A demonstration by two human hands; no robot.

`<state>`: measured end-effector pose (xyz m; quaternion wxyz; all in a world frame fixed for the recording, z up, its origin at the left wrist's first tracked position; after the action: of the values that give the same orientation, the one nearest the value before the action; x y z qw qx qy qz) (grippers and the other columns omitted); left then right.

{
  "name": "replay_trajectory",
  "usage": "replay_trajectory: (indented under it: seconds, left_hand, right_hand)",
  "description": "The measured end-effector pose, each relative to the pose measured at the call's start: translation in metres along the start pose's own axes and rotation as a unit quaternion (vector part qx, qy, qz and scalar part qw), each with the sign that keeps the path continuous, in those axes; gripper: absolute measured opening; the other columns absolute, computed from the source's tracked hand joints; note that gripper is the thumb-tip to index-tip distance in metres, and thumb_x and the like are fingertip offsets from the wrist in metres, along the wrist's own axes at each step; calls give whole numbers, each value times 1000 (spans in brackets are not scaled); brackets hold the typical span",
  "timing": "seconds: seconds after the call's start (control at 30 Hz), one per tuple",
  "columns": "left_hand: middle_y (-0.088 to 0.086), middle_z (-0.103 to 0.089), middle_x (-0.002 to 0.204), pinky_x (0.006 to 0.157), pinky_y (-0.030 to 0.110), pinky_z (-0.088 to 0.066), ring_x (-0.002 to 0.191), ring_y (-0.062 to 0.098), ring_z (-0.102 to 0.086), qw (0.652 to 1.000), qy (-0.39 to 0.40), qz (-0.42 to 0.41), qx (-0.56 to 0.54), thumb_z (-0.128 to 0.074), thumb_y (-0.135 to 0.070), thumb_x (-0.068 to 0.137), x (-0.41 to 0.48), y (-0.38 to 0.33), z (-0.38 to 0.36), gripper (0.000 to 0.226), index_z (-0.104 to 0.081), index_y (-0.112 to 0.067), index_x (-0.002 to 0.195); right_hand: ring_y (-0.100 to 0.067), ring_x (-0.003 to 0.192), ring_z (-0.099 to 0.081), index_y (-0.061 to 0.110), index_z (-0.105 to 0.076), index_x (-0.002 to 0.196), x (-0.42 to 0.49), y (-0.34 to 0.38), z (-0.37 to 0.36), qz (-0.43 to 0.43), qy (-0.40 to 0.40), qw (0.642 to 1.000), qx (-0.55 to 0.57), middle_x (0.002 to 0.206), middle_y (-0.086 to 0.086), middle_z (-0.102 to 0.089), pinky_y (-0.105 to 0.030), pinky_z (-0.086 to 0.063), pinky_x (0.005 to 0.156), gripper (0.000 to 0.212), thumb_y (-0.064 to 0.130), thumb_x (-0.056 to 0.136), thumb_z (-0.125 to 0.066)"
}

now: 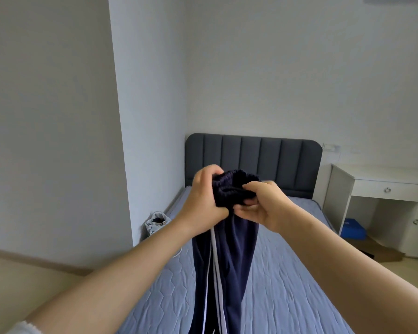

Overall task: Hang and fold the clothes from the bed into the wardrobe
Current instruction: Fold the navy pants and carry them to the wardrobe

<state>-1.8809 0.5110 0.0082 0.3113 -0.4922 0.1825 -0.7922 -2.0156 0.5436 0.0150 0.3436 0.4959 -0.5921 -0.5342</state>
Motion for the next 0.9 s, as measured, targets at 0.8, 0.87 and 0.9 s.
replay_trajectory:
  seconds: [0.8,0.87,0.9]
  left_hand:
    - [4,-68,90,62,22,-56,73,11,-68,915,-2,227,-334,-51,-7,93,33,11,75,20,-57,-10,113]
    - [1,-70,84,59,20,-55,70,9,-69,909,-11,210,-361,-48,-8,94,36,5,82,15,-59,-10,105]
    - [0,-70,83,60,20,-55,71,8,-69,912,-4,203,-356,-48,-9,95,37,1,85,15,-60,-10,103]
  right_hand:
    - [-13,85,-71,29,-52,116,8,50,-13,184,165,968,-51,104,3,-68,-28,-57,69,54,11,71,-77]
    - [-13,87,-71,18,-61,110,7,46,-18,142,211,963,-93,99,3,-73,-23,-57,69,44,18,69,-76]
    - [-13,84,-71,16,-65,103,6,48,-20,138,211,963,-100,93,2,-74,-22,-57,66,34,19,70,-76]
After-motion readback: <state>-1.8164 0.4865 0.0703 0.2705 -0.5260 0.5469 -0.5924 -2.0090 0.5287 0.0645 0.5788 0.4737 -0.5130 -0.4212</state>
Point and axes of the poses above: each hand's wrist, its own x-axis towards the middle knuckle, its own z-axis out of the back of the hand, y = z × x, the point moved 3 cm from there along x, towards the middle knuckle
